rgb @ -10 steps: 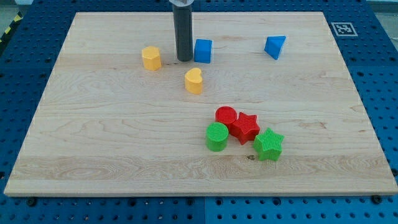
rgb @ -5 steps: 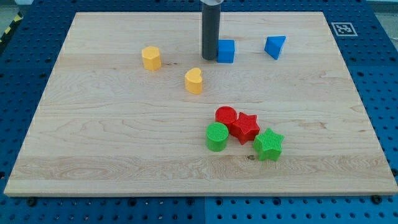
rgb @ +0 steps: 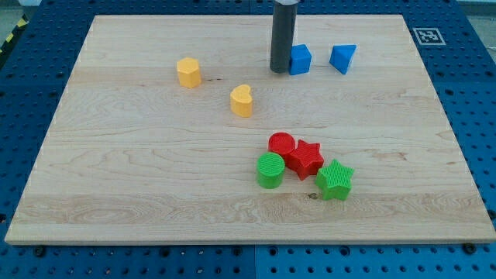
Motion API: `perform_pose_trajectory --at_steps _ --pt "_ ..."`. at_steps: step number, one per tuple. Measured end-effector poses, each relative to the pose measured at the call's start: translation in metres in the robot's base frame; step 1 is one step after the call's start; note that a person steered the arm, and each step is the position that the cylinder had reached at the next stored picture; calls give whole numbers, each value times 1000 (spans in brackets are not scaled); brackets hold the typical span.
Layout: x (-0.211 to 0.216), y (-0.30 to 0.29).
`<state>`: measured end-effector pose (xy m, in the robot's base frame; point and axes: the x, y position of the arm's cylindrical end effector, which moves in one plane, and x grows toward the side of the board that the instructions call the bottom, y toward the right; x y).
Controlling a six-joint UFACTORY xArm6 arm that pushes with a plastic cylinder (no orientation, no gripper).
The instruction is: Move the blue cube towards the blue triangle
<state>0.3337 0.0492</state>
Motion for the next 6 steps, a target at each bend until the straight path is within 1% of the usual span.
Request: perform_pose_trajectory --at_steps 4,5,6 --pt "0 9" --pt "40 18" --pt "81 51"
